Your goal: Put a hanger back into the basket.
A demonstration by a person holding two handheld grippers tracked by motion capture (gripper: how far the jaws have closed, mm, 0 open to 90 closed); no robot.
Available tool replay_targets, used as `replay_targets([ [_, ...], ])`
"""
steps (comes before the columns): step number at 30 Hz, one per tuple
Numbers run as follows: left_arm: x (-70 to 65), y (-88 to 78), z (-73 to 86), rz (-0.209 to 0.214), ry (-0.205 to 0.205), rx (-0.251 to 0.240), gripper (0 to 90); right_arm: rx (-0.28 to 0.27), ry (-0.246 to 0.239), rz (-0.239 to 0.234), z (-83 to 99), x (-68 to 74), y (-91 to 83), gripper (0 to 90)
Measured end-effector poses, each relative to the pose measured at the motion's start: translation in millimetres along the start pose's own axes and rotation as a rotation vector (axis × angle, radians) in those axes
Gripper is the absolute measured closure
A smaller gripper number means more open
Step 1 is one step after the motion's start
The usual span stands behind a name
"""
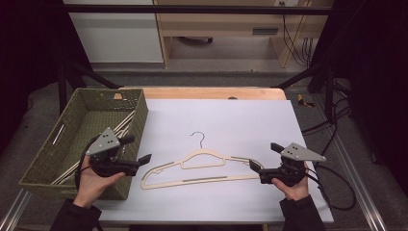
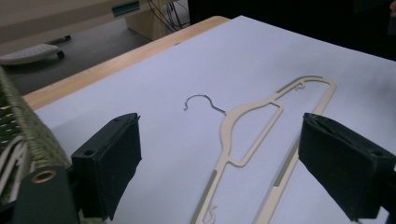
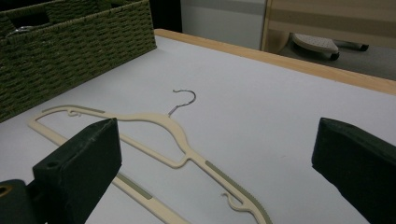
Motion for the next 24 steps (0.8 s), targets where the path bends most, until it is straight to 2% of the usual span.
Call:
replay_targets([
  [3, -10.5, 11.3, -1.3, 0.023, 0.009, 0.010, 13.4, -0.001, -0.001, -0.002, -0.1, 0.1, 0.1, 2.3],
  [8, -22.7, 24.2, -3.3, 0.031, 0.028, 0.031, 13.4, -0.002, -0.005, -0.001, -0.3, 0.4, 0.3, 2.3],
  [9, -28.5, 31.4, -3.6, 0.041, 0.033, 0.038, 13.5, -0.002, -0.005, 0.000, -0.4, 0.6, 0.2, 2.3],
  [10, -28.5, 31.4, -3.6, 0.041, 0.033, 0.038, 13.5, -0.002, -0.005, 0.000, -0.4, 0.6, 0.2, 2.3],
  [14, -38.9, 49.7, -1.8, 0.061, 0.028, 0.067, 14.1, -0.004, -0.006, 0.001, -0.5, 0.0, -0.6, 2.3],
  [15, -38.9, 49.7, -1.8, 0.061, 0.028, 0.067, 14.4, -0.004, -0.006, 0.001, -0.5, 0.0, -0.6, 2.3],
  [16, -41.7, 56.2, -0.3, 0.064, 0.035, 0.090, 14.8, -0.007, -0.003, -0.001, -0.6, 0.1, -1.2, 2.3],
  [22, -44.1, 74.4, 5.4, 0.065, 0.015, 0.140, 17.5, -0.006, -0.007, 0.000, -0.2, 0.3, -1.6, 2.3],
  [24, -41.1, 85.8, 11.3, 0.060, -0.015, 0.170, 18.9, -0.001, -0.003, -0.002, 0.3, 1.1, -1.1, 2.3],
])
Point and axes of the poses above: each handheld gripper's, and its own axes: y roughly forward along the jaws, z roughly out of its underside, x roughly to its left, the point moved 3 cm from there along y, roughly forward along the jaws, and after that the axes turned 15 degrees about x, right-handed, at the moved point
